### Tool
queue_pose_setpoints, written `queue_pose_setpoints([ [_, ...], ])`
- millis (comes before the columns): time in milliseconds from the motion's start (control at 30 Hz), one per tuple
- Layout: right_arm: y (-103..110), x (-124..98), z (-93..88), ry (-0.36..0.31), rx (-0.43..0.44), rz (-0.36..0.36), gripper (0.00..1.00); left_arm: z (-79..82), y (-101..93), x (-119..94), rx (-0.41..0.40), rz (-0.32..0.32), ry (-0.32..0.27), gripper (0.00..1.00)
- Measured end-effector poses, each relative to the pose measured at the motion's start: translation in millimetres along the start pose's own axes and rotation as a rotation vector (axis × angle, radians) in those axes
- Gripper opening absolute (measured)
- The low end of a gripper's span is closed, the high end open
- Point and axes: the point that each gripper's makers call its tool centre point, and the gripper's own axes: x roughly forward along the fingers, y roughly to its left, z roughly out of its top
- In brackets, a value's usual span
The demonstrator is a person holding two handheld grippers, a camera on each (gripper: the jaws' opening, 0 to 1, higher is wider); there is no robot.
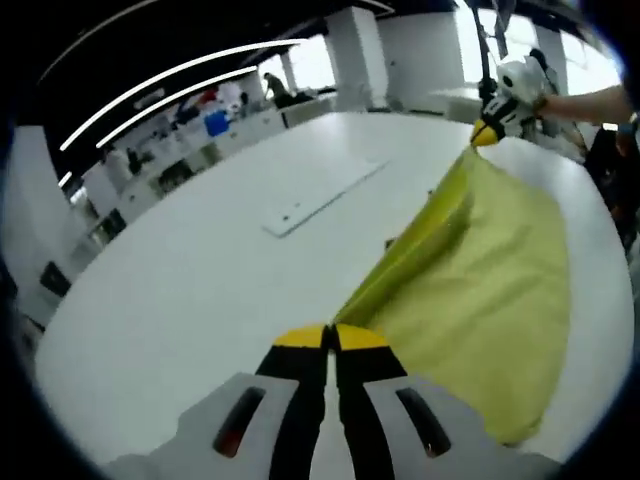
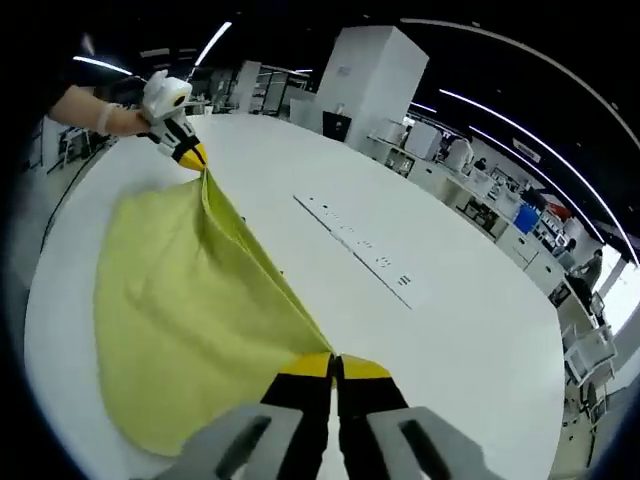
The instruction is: Fold the garment on the visible template until the final outline fits inside the template.
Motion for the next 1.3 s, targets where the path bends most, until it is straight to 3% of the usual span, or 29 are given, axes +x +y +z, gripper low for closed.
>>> queue_pose_setpoints([
  [267,0.5,19.7,-15.6,0.035,0.034,0.011,0.00,-15.8,9.1,20.9,-0.064,-0.022,0.049,0.00],
  [567,3.5,30.0,-26.4,0.061,0.049,0.020,0.00,-18.9,-4.9,17.0,-0.112,-0.023,0.064,0.00],
  [933,1.8,36.9,-40.3,0.098,0.054,0.026,0.00,-24.5,-12.6,15.7,-0.107,-0.032,0.083,0.00],
  [1067,5.3,34.3,-39.5,0.091,0.069,0.023,0.00,-24.0,-0.6,24.1,-0.079,-0.038,0.085,0.00],
  [1200,5.2,35.5,-39.6,0.093,0.067,0.025,0.00,-23.4,-8.2,19.5,-0.084,-0.035,0.085,0.00],
  [1300,5.9,34.9,-39.7,0.092,0.059,0.024,0.00,-25.3,-2.4,23.4,-0.085,-0.039,0.082,0.00],
])
